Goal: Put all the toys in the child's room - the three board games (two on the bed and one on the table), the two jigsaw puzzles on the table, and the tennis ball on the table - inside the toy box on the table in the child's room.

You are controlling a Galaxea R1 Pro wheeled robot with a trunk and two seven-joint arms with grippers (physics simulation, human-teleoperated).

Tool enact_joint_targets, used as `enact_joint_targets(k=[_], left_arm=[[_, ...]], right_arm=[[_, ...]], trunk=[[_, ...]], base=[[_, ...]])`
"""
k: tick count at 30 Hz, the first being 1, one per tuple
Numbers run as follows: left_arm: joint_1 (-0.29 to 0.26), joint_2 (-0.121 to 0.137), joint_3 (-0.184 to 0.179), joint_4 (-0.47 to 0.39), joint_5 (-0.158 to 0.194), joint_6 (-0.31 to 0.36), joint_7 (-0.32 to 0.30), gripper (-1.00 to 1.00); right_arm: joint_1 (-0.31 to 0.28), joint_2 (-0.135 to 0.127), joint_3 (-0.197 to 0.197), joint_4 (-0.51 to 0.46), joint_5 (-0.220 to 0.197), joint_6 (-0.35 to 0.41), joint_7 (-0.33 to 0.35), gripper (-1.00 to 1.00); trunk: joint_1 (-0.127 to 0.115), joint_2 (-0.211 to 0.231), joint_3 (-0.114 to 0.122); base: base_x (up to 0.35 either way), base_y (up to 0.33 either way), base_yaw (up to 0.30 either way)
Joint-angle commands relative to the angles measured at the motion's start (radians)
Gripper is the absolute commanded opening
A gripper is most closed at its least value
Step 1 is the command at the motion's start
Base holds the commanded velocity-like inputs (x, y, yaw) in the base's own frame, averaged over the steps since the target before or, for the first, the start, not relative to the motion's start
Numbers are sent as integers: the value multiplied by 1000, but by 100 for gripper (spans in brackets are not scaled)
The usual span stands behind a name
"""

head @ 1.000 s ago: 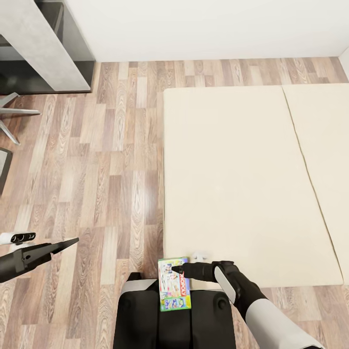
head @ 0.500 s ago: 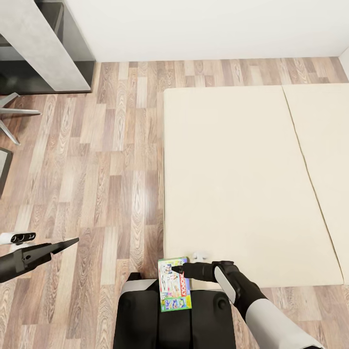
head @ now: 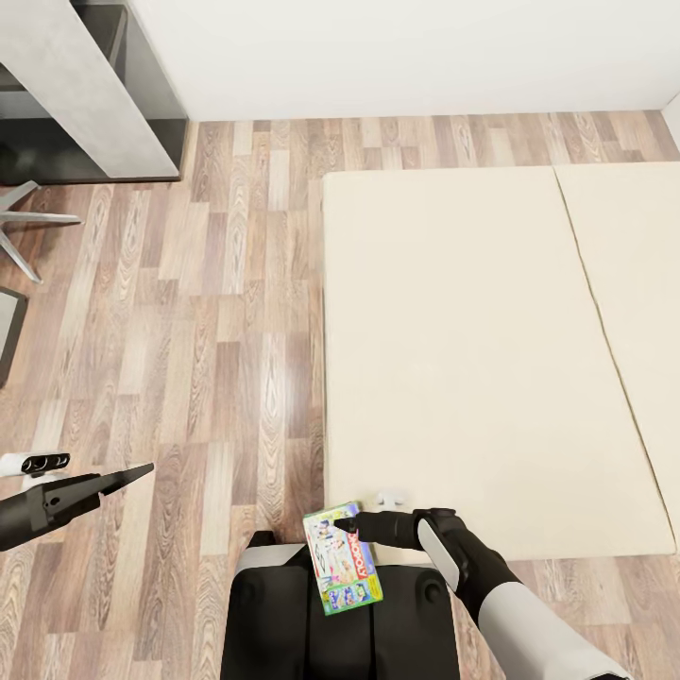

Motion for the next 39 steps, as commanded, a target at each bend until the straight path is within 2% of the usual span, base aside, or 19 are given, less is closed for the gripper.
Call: enact_joint_targets(k=[1,39], left_arm=[[0,0,0,0,-1,11,-3,100],[0,0,0,0,0,11,-4,100]], right_arm=[[0,0,1,-1,-5,5,0,100],[0,0,0,-1,-6,5,0,100]], trunk=[[0,-1,-1],[0,-1,1]], base=[[0,3,0],[0,0,0]])
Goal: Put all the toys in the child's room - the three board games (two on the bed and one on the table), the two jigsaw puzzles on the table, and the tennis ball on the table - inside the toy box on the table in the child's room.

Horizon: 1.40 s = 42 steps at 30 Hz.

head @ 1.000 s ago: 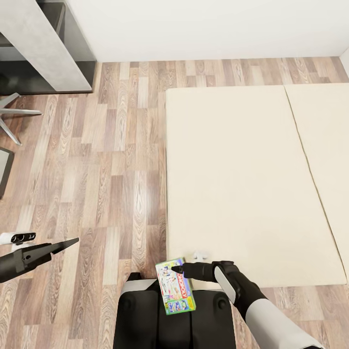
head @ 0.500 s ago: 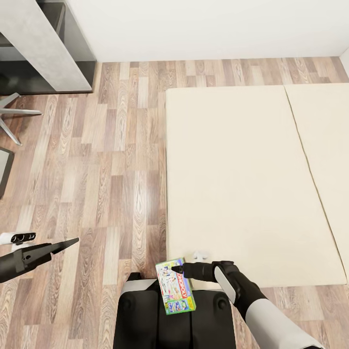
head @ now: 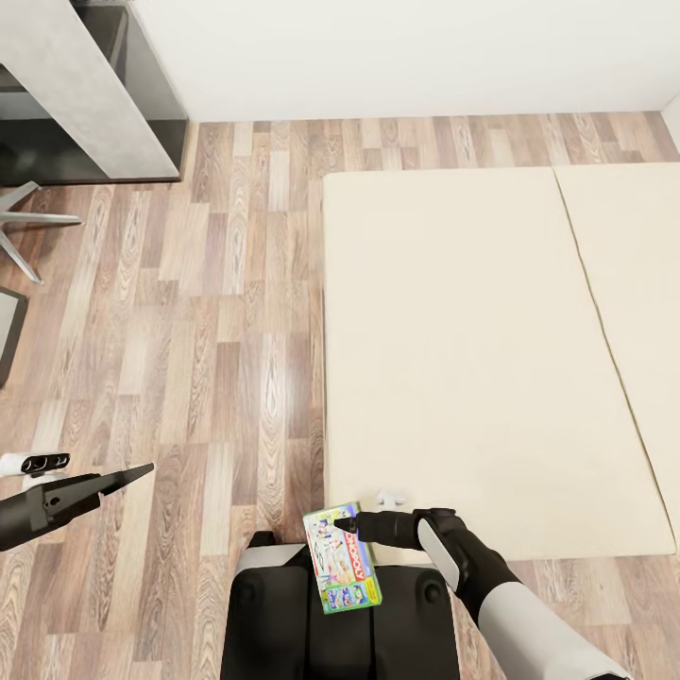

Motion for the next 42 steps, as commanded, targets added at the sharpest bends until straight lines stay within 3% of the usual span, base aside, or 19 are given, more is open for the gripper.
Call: enact_joint_targets(k=[1,42], left_arm=[[0,0,0,0,0,11,-4,100],[0,0,0,0,-1,11,-3,100]], right_arm=[[0,0,1,-1,-5,5,-1,100],[0,-2,3,-3,-5,3,-2,100]], trunk=[[1,-1,0],[1,-1,64]], base=[[0,0,0],[0,0,0]])
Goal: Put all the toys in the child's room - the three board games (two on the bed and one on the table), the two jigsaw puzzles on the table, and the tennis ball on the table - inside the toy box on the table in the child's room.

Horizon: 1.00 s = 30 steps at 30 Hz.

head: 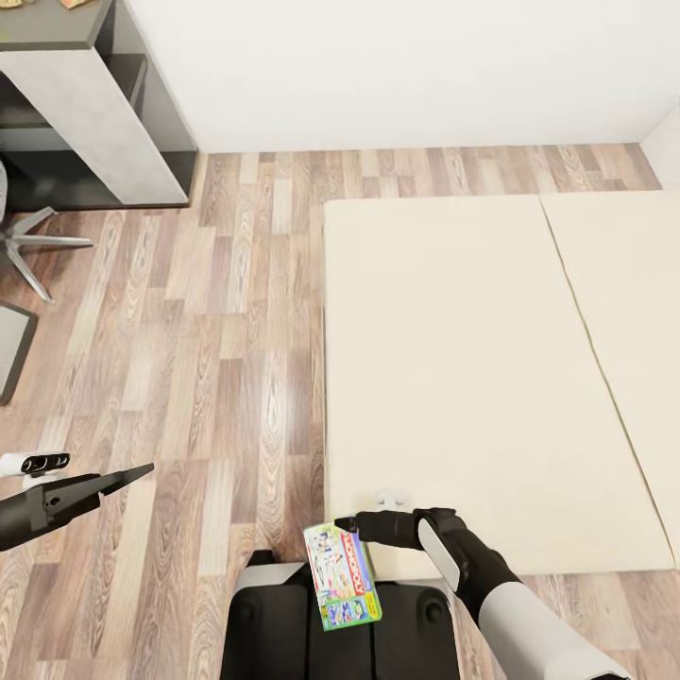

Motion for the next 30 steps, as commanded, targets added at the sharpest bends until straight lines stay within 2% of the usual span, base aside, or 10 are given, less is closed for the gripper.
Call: enact_joint_targets(k=[1,17,30], left_arm=[[0,0,0,0,-1,11,-4,100],[0,1,1,0,-1,11,-3,100],[0,2,2,0,-1,11,-3,100]], right_arm=[[0,0,1,-1,-5,5,-1,100],[8,-10,-9,-19,-6,5,1,100],[32,-19,-8,-152,-11,16,2,100]], trunk=[[1,-1,1],[1,-1,27],[1,-1,48]], base=[[0,0,0],[0,0,0],[0,0,0]])
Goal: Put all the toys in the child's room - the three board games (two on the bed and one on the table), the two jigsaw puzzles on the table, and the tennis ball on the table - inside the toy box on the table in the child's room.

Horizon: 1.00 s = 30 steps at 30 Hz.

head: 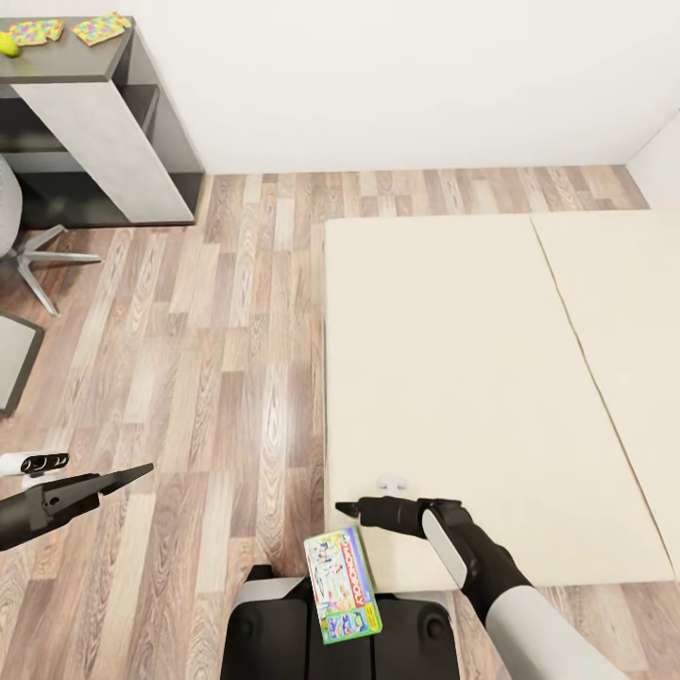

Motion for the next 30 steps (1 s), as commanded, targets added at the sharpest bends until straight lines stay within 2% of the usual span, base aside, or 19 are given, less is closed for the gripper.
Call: enact_joint_targets(k=[1,7,10,14,15,20,25,30], left_arm=[[0,0,0,0,-1,11,-4,100],[0,0,0,0,0,11,-3,100],[0,0,1,4,0,11,-3,100],[0,0,6,9,0,11,-4,100],[0,0,10,10,0,11,-4,100],[0,0,17,12,-1,11,-4,100],[0,0,19,12,-1,11,-4,100],[0,0,20,12,-1,11,-4,100]], right_arm=[[3,0,0,-10,-6,7,0,100],[27,-1,0,-95,-11,25,1,100],[60,-1,-1,-180,-12,60,2,100],[117,-1,-3,-328,-12,123,1,100],[141,-1,-4,-390,-12,146,1,100],[199,-1,-22,-530,-11,192,0,100],[221,-1,-50,-583,-12,218,1,100],[228,-1,-59,-596,-12,227,1,100]], trunk=[[1,-1,1],[1,-1,11],[1,-1,16],[1,-1,22],[1,-1,24],[1,-1,32],[1,-1,40],[1,-1,49]], base=[[0,0,0],[0,0,0],[0,0,0],[0,0,0],[0,0,0],[0,0,0],[0,0,0],[0,0,0]])
